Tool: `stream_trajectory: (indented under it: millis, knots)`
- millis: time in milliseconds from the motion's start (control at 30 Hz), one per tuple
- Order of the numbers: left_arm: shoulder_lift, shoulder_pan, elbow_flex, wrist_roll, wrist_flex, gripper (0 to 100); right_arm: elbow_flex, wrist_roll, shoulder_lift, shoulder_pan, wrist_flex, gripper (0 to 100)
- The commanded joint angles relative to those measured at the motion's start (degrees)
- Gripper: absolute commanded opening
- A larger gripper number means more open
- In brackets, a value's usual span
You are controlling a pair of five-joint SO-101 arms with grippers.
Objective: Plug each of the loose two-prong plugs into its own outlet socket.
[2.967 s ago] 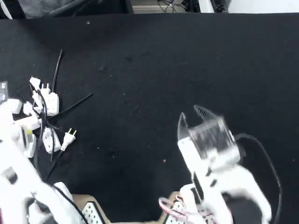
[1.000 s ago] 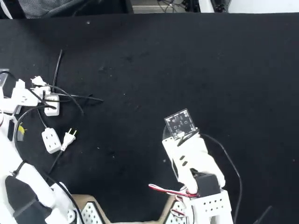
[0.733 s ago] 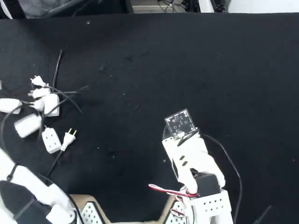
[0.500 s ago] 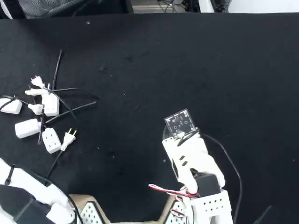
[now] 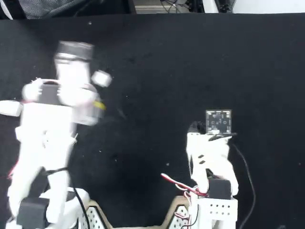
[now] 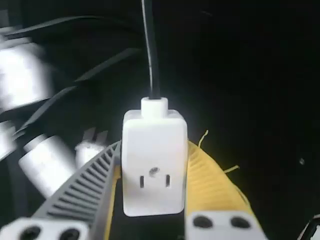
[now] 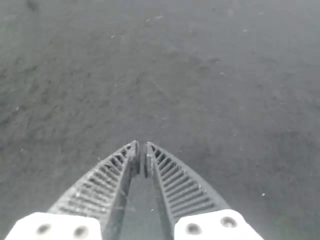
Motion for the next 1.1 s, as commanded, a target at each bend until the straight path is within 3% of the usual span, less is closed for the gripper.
stream_trajectory:
  millis: [0,133,300,433,533,667,967,1067]
  knots:
    - [3.3,14.4,11.4,1.5,-19.7,3,-1.7,-0.6,-2.8,1.6,-2.4,1.1]
    - [8.1,16.0,18.3,-1.2,-31.8,4,-1.7,-0.5,-2.8,1.6,-2.4,1.2]
    - [14.8,16.2,20.8,-1.6,-42.5,17,-1.7,-0.4,-2.8,1.6,-2.4,1.2]
    - [19.3,16.2,20.5,9.1,-48.2,23,-1.7,-0.4,-2.8,1.5,-2.4,1.4]
    - [19.8,15.3,19.0,13.5,-48.4,24,-1.7,-0.4,-2.8,1.5,-2.4,1.4]
    - [19.8,10.4,15.7,13.3,-41.1,24,-1.8,-0.3,-2.8,1.5,-2.4,1.4]
    - [20.5,-9.5,13.8,-13.2,-24.9,24,-1.8,-0.3,-2.8,1.5,-2.5,1.5]
    - [20.5,-14.5,15.6,-21.5,-23.1,23,-1.8,-0.3,-2.8,-0.5,-2.5,1.5]
